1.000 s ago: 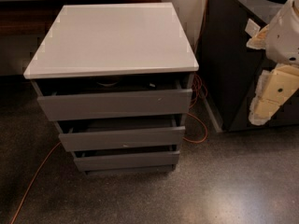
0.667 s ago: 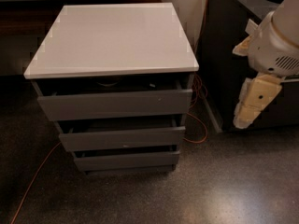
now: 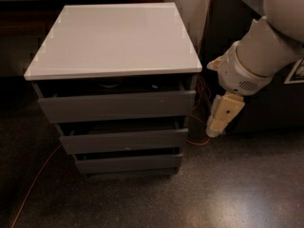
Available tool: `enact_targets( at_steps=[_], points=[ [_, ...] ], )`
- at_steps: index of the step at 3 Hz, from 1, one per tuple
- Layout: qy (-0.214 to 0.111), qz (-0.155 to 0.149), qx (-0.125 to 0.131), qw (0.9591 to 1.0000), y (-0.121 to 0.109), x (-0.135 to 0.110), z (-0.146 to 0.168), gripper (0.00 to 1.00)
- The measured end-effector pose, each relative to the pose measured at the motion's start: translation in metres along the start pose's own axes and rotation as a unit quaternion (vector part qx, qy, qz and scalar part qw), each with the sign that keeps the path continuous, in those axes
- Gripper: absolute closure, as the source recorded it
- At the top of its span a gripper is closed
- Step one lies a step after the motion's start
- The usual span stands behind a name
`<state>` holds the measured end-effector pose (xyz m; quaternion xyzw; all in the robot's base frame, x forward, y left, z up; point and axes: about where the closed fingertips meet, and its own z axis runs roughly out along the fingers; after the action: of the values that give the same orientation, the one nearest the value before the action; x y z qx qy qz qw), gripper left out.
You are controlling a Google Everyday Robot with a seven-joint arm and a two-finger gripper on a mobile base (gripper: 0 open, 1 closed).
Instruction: Pick rxbar blueberry from top drawer and place on counter
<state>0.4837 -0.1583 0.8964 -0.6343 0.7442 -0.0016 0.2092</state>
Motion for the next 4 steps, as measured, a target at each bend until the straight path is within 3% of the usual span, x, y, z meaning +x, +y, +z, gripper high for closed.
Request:
enact_targets(
  at_steps=[1,3,4],
  points=[
    [-0.05,-0.047,0.017,0.9975,-0.011,-0.024,0.096,0.0],
    [-0.039,-0.047,0.026,0.9978,-0.009,-0.018,0.098,0.0],
    [-0.028,-0.067,0.031,0.9969,-0.011,-0.016,0.127,0.0]
  ],
)
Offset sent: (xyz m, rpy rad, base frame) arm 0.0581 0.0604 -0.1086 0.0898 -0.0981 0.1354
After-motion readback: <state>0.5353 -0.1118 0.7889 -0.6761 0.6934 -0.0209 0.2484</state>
